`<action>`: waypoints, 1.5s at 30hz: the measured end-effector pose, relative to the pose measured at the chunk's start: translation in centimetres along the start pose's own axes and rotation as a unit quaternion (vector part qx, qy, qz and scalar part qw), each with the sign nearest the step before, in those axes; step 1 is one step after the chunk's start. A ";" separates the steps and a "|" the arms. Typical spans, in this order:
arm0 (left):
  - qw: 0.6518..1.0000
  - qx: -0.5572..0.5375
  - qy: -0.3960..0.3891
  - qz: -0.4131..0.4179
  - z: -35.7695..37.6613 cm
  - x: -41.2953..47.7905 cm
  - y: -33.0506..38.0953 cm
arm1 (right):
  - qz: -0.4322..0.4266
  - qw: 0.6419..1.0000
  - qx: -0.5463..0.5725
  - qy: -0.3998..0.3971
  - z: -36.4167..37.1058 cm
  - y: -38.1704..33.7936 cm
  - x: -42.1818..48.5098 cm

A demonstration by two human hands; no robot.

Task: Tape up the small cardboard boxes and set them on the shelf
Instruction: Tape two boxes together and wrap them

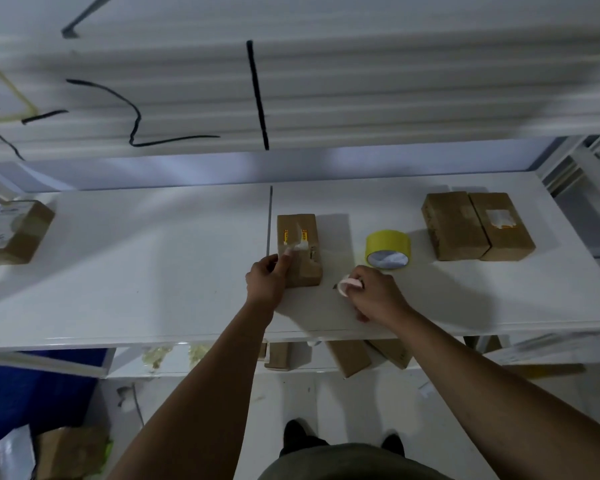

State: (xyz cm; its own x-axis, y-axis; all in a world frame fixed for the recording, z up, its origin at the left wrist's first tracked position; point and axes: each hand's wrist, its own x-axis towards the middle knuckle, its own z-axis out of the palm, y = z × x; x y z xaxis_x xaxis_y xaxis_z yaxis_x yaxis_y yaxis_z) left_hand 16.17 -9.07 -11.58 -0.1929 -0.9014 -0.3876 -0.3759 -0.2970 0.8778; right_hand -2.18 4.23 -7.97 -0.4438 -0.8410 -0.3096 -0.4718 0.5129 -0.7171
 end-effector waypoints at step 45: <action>0.977 -0.182 -0.005 0.110 2.0 -8.9 6.1 | -0.022 0.917 0.375 0.132 2.1 -6.7 -3.0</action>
State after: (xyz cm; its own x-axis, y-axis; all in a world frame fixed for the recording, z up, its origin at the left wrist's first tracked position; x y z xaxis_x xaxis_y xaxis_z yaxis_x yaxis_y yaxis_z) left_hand 13.79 -2.28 -3.30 -0.2431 -0.9533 -0.1790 0.0232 -0.1902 0.9815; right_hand 3.91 2.98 -3.55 -0.6525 -0.7363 -0.1792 0.1190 0.1339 -0.9838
